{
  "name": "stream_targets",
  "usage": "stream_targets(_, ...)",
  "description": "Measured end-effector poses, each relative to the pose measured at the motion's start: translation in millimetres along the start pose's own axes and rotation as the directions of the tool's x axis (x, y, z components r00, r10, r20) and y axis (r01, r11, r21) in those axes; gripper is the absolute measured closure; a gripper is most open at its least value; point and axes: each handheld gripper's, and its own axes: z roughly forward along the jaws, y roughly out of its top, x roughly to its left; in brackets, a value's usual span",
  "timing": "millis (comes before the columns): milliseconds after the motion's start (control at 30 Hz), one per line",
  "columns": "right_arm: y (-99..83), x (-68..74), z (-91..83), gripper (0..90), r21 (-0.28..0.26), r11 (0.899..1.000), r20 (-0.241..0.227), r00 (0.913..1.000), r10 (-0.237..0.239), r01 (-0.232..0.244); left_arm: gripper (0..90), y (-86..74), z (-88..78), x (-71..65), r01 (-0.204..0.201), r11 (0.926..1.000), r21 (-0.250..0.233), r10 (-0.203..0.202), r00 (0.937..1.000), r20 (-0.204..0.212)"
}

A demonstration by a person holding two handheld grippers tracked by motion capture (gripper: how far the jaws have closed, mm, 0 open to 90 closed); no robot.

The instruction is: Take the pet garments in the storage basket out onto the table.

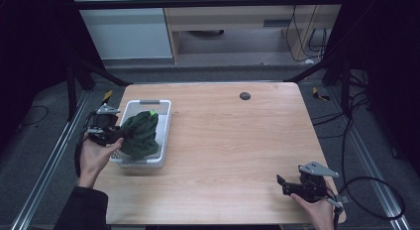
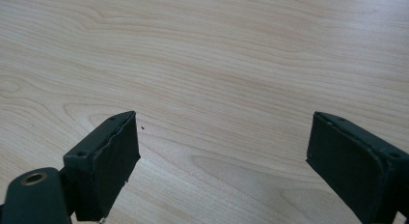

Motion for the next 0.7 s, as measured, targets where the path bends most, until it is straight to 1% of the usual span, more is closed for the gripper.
stream_targets(33,0.1,0.3,-0.2,11.2,-0.001,1.000,-0.001,1.0000,0.006,-0.006,80.1,0.0,0.0,0.0,0.000,1.0000,0.000,0.000,1.0000,0.000)
stream_targets(100,0.5,0.4,-0.7,11.2,0.001,1.000,-0.004,0.9999,0.011,-0.011,80.1,6.4,-8.3,-1.7,-0.009,0.9998,-0.017,0.009,1.0000,0.000)
stream_targets(167,0.4,0.7,-1.1,11.3,-0.002,1.000,0.000,0.9999,0.012,-0.012,80.1,10.4,-12.7,-4.2,-0.016,0.9996,-0.025,0.016,0.9999,-0.001)
stream_targets(200,0.4,0.1,-1.1,11.3,-0.007,1.000,0.004,1.0000,0.002,-0.002,80.1,10.4,-12.7,-4.2,-0.016,0.9996,-0.025,0.016,0.9999,-0.001)
stream_targets(233,0.6,0.0,-1.6,11.3,-0.009,1.000,0.002,1.0000,0.002,-0.002,80.2,14.0,-16.7,-7.1,-0.025,0.9992,-0.031,0.025,0.9997,0.001)
stream_targets(267,0.6,0.0,-1.6,11.3,-0.009,1.000,0.002,1.0000,0.002,-0.002,80.2,14.0,-16.7,-7.1,-0.025,0.9992,-0.031,0.025,0.9997,0.001)
stream_targets(333,0.5,-0.6,-1.6,11.3,-0.012,1.000,0.005,1.0000,0.001,-0.001,80.1,19.0,-23.2,-10.2,-0.039,0.9982,-0.046,0.039,0.9992,0.006)
stream_targets(467,0.2,-0.7,-1.9,11.3,-0.011,1.000,0.006,1.0000,-0.001,0.001,80.1,22.8,-29.3,-12.7,-0.048,0.9973,-0.055,0.048,0.9988,0.010)
stream_targets(500,0.2,-0.7,-2.2,11.3,-0.012,1.000,0.008,1.0000,-0.001,0.001,80.2,24.7,-32.9,-13.7,-0.050,0.9968,-0.062,0.051,0.9986,0.016)
stream_targets(633,0.3,-0.6,-2.9,11.3,-0.013,1.000,0.009,1.0000,-0.002,0.002,80.2,28.0,-38.7,-16.3,-0.056,0.9961,-0.068,0.058,0.9980,0.026)
stream_targets(700,0.6,-0.1,-3.6,11.3,-0.012,1.000,0.005,1.0000,0.006,-0.006,80.2,29.4,-41.0,-18.6,-0.059,0.9955,-0.074,0.061,0.9977,0.031)
